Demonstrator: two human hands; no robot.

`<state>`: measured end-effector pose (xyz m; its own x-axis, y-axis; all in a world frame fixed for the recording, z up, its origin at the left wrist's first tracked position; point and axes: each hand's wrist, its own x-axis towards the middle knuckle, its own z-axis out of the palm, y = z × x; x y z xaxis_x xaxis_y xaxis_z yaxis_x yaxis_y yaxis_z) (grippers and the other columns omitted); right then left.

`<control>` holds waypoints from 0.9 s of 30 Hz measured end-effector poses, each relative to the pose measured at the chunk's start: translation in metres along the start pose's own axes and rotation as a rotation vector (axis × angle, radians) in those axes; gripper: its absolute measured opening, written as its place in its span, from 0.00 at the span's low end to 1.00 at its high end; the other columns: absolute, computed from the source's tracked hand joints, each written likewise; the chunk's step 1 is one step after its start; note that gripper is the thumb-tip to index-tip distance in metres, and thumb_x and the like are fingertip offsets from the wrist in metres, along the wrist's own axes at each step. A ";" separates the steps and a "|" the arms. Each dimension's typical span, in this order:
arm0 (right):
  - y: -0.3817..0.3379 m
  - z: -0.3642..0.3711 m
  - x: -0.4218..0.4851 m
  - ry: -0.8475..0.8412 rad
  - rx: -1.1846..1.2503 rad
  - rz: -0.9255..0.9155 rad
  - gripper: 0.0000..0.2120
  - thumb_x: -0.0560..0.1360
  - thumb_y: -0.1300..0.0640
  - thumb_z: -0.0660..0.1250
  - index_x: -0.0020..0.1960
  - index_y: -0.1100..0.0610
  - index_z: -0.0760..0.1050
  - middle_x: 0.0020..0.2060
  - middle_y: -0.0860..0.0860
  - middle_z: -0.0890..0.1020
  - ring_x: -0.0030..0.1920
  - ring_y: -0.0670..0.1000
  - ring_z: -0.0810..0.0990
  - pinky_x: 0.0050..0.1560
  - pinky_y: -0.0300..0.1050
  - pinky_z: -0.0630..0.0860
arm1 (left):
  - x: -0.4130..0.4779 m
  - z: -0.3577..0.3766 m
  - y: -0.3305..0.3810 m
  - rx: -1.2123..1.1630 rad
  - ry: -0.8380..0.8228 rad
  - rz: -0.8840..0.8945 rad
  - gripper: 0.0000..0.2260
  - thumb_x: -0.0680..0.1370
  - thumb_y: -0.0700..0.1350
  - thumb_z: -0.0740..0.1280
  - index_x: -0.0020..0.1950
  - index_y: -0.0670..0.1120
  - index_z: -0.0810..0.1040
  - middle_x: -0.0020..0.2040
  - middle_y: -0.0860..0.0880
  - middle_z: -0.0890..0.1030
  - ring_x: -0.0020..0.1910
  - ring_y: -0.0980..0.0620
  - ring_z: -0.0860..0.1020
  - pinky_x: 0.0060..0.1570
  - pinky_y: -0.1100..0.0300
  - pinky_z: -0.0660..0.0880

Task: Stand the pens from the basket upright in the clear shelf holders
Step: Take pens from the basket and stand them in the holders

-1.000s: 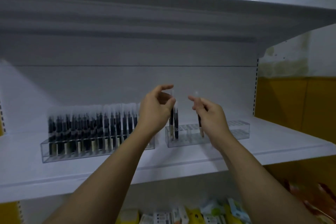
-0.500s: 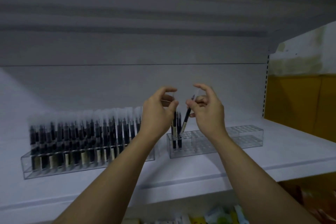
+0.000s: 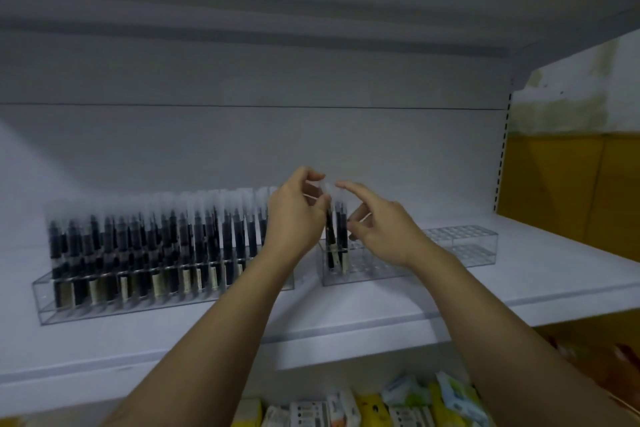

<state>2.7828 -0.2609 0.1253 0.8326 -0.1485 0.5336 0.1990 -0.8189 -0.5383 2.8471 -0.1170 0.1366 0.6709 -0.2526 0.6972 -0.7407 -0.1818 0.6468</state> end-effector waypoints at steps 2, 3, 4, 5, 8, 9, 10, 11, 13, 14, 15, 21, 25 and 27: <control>-0.001 -0.001 -0.002 -0.020 -0.043 0.000 0.31 0.78 0.61 0.63 0.71 0.33 0.60 0.43 0.46 0.80 0.42 0.48 0.81 0.42 0.37 0.75 | 0.002 0.000 0.002 0.015 -0.026 -0.009 0.08 0.78 0.41 0.68 0.54 0.50 0.73 0.42 0.55 0.76 0.41 0.54 0.79 0.39 0.62 0.77; -0.002 -0.002 -0.004 -0.027 -0.065 0.002 0.33 0.78 0.62 0.62 0.72 0.32 0.57 0.43 0.46 0.80 0.42 0.48 0.81 0.43 0.38 0.76 | 0.003 0.000 0.004 0.027 -0.046 -0.010 0.07 0.78 0.41 0.67 0.54 0.50 0.73 0.43 0.54 0.77 0.41 0.53 0.79 0.40 0.60 0.77; -0.003 -0.002 -0.006 -0.039 -0.082 0.008 0.35 0.77 0.63 0.62 0.73 0.31 0.55 0.43 0.47 0.80 0.42 0.48 0.81 0.45 0.40 0.77 | 0.003 0.000 0.006 0.045 -0.064 -0.005 0.07 0.78 0.41 0.67 0.55 0.49 0.74 0.43 0.53 0.77 0.40 0.52 0.80 0.40 0.59 0.77; -0.005 -0.002 -0.009 -0.052 -0.096 0.012 0.37 0.77 0.63 0.61 0.74 0.31 0.52 0.43 0.48 0.80 0.42 0.49 0.80 0.47 0.42 0.78 | 0.005 -0.001 0.008 0.070 -0.080 0.004 0.07 0.78 0.40 0.66 0.55 0.49 0.74 0.43 0.52 0.78 0.39 0.52 0.80 0.39 0.58 0.77; -0.009 -0.001 -0.014 -0.088 -0.140 0.013 0.40 0.77 0.64 0.61 0.75 0.32 0.46 0.43 0.52 0.82 0.42 0.51 0.80 0.48 0.44 0.78 | 0.009 -0.003 0.013 0.175 -0.117 0.048 0.07 0.78 0.40 0.66 0.54 0.48 0.74 0.41 0.50 0.80 0.37 0.55 0.78 0.35 0.62 0.76; -0.011 0.000 -0.015 -0.096 -0.149 0.011 0.41 0.77 0.64 0.61 0.75 0.32 0.45 0.43 0.53 0.82 0.42 0.51 0.80 0.48 0.44 0.78 | 0.009 -0.003 0.014 0.207 -0.134 0.054 0.07 0.78 0.40 0.66 0.54 0.48 0.74 0.41 0.50 0.80 0.37 0.56 0.78 0.35 0.61 0.76; -0.011 0.000 -0.015 -0.098 -0.153 0.013 0.41 0.77 0.63 0.61 0.75 0.33 0.45 0.43 0.53 0.82 0.41 0.50 0.80 0.48 0.45 0.79 | 0.008 -0.002 0.014 0.233 -0.153 0.055 0.06 0.78 0.40 0.66 0.54 0.49 0.74 0.41 0.51 0.80 0.37 0.55 0.78 0.36 0.59 0.78; -0.012 -0.001 -0.016 -0.096 -0.152 0.019 0.40 0.77 0.63 0.61 0.76 0.35 0.44 0.43 0.53 0.82 0.41 0.50 0.80 0.48 0.45 0.79 | 0.005 0.000 0.013 0.250 -0.166 0.054 0.07 0.78 0.40 0.66 0.55 0.48 0.75 0.42 0.51 0.79 0.38 0.55 0.78 0.37 0.57 0.79; -0.012 -0.001 -0.018 -0.087 -0.141 0.036 0.41 0.77 0.64 0.61 0.77 0.39 0.43 0.43 0.53 0.82 0.42 0.51 0.80 0.49 0.46 0.78 | -0.002 0.004 0.010 0.232 -0.149 0.053 0.08 0.79 0.40 0.65 0.57 0.47 0.75 0.43 0.50 0.79 0.38 0.53 0.78 0.37 0.59 0.77; -0.013 -0.001 -0.020 -0.084 -0.130 0.044 0.41 0.77 0.64 0.61 0.78 0.40 0.41 0.44 0.53 0.82 0.43 0.52 0.80 0.50 0.46 0.78 | -0.005 0.005 0.009 0.217 -0.132 0.057 0.09 0.79 0.41 0.65 0.58 0.47 0.75 0.44 0.50 0.79 0.39 0.54 0.77 0.36 0.63 0.75; -0.014 -0.001 -0.022 -0.087 -0.118 0.051 0.42 0.77 0.64 0.62 0.78 0.40 0.40 0.45 0.53 0.82 0.45 0.52 0.80 0.52 0.47 0.78 | -0.008 0.006 0.008 0.210 -0.120 0.064 0.09 0.79 0.41 0.65 0.59 0.47 0.76 0.46 0.50 0.79 0.40 0.55 0.77 0.36 0.66 0.73; -0.018 -0.002 -0.034 -0.132 -0.136 0.110 0.48 0.77 0.59 0.66 0.74 0.36 0.30 0.68 0.53 0.71 0.63 0.52 0.74 0.63 0.49 0.73 | -0.021 -0.005 0.008 0.288 -0.150 0.092 0.23 0.79 0.43 0.65 0.73 0.53 0.67 0.67 0.48 0.73 0.63 0.50 0.73 0.61 0.56 0.70; -0.023 -0.010 -0.046 -0.174 -0.226 0.125 0.49 0.76 0.56 0.69 0.75 0.37 0.33 0.70 0.54 0.68 0.66 0.55 0.71 0.65 0.51 0.71 | -0.040 -0.016 0.009 0.412 -0.173 0.120 0.27 0.79 0.45 0.65 0.76 0.54 0.60 0.72 0.50 0.67 0.69 0.50 0.67 0.63 0.56 0.68; -0.027 -0.013 -0.055 -0.170 -0.245 0.124 0.47 0.76 0.55 0.69 0.76 0.39 0.36 0.70 0.54 0.67 0.66 0.55 0.70 0.65 0.51 0.70 | -0.050 -0.021 0.010 0.429 -0.167 0.132 0.26 0.79 0.47 0.65 0.76 0.53 0.61 0.71 0.51 0.67 0.69 0.51 0.66 0.63 0.56 0.68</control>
<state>2.7250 -0.2381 0.1195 0.9212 -0.1779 0.3460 -0.0230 -0.9127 -0.4081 2.8068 -0.0866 0.1144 0.5812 -0.4429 0.6827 -0.7909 -0.5049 0.3458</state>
